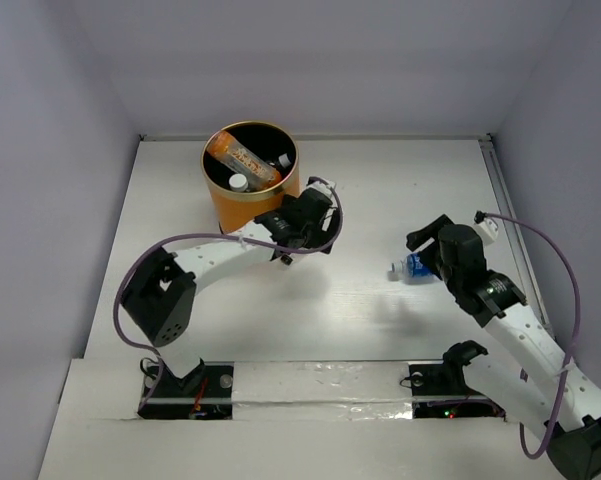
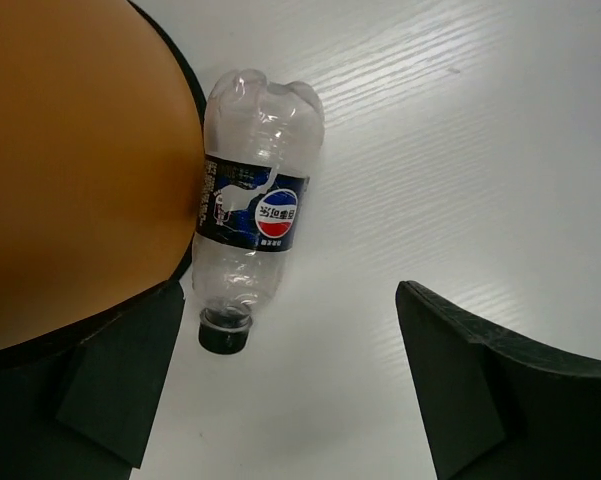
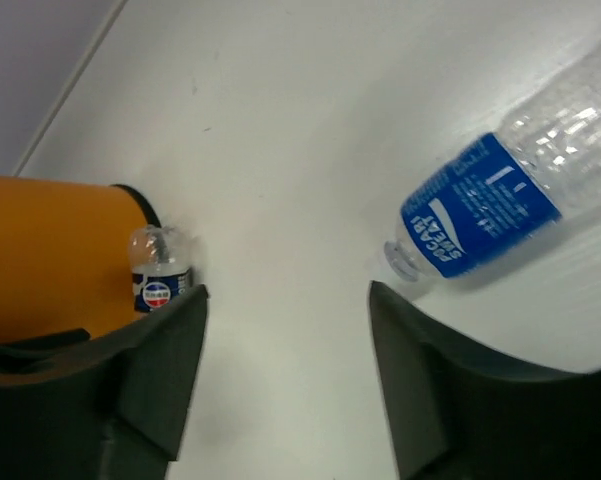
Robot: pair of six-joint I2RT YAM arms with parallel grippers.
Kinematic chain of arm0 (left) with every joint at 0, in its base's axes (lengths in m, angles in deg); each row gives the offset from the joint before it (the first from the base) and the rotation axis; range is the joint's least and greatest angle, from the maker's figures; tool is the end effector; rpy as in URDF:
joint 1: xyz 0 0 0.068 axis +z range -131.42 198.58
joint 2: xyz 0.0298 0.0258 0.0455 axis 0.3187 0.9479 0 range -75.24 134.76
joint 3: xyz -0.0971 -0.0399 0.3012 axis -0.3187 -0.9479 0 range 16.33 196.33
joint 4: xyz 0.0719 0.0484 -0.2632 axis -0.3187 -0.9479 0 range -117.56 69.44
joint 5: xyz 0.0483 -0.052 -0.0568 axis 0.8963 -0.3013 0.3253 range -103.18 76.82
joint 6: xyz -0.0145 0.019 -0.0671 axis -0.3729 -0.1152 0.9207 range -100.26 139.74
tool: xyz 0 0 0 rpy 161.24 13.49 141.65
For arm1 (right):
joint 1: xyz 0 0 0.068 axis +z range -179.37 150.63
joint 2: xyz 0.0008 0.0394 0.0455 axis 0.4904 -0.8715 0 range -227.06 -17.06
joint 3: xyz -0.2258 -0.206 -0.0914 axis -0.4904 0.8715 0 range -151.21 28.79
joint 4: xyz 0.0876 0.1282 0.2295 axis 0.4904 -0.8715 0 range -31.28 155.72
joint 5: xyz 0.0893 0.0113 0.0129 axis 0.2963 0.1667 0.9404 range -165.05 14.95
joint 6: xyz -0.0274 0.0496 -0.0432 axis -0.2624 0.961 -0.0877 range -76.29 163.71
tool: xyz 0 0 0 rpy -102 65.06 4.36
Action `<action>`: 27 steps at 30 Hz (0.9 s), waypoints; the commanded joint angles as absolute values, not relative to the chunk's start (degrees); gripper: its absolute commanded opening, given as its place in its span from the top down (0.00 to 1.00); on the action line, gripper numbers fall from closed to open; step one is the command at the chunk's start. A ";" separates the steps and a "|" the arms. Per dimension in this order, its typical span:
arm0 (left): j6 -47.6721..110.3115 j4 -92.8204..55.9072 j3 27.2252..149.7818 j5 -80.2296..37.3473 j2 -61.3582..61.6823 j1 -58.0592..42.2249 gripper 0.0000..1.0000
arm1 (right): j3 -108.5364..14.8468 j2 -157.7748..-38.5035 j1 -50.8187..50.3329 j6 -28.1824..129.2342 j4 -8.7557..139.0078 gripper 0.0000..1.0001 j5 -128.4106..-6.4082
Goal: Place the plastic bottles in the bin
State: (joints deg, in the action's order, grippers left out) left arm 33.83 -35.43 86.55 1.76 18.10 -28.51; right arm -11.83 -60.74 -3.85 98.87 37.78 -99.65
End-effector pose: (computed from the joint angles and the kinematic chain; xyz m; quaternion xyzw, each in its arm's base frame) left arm 0.2870 -0.2865 0.2964 0.1985 0.8706 -0.1207 0.4336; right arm 0.1624 0.0505 0.3090 0.3189 0.7953 0.1700 0.4867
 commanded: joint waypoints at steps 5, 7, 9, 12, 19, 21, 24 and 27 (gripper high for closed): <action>34.68 -30.94 88.84 8.61 23.98 -28.26 0.13 | -8.57 -58.63 -10.29 104.18 33.03 0.12 -97.65; 34.77 -29.71 89.11 9.84 25.82 -28.26 0.13 | -7.25 -58.89 -13.62 103.83 32.76 0.08 -96.50; 34.77 -29.18 89.89 10.37 27.49 -27.74 0.13 | -6.11 -59.85 -17.74 103.31 32.76 0.05 -95.01; 34.59 -28.47 90.77 11.51 28.99 -27.74 0.11 | -6.19 -61.70 -22.75 101.20 34.16 0.03 -93.25; 33.89 -27.77 91.92 11.34 33.21 -26.60 0.10 | -9.79 -71.36 -29.10 97.06 34.34 0.00 -92.45; 33.89 -27.16 91.48 10.91 34.44 -26.07 0.10 | -10.23 -72.77 -31.12 96.19 35.56 0.00 -92.10; 34.15 -26.19 91.22 9.15 35.76 -25.45 0.15 | -10.32 -76.29 -33.58 94.96 37.24 0.00 -91.22; 34.77 -25.05 90.43 7.39 36.20 -25.45 0.28 | -10.58 -80.16 -34.99 93.38 38.73 0.00 -91.40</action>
State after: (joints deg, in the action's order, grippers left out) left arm 33.74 -26.71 90.09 8.08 36.59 -26.39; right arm -8.23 -77.66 -33.51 96.20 35.02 -91.69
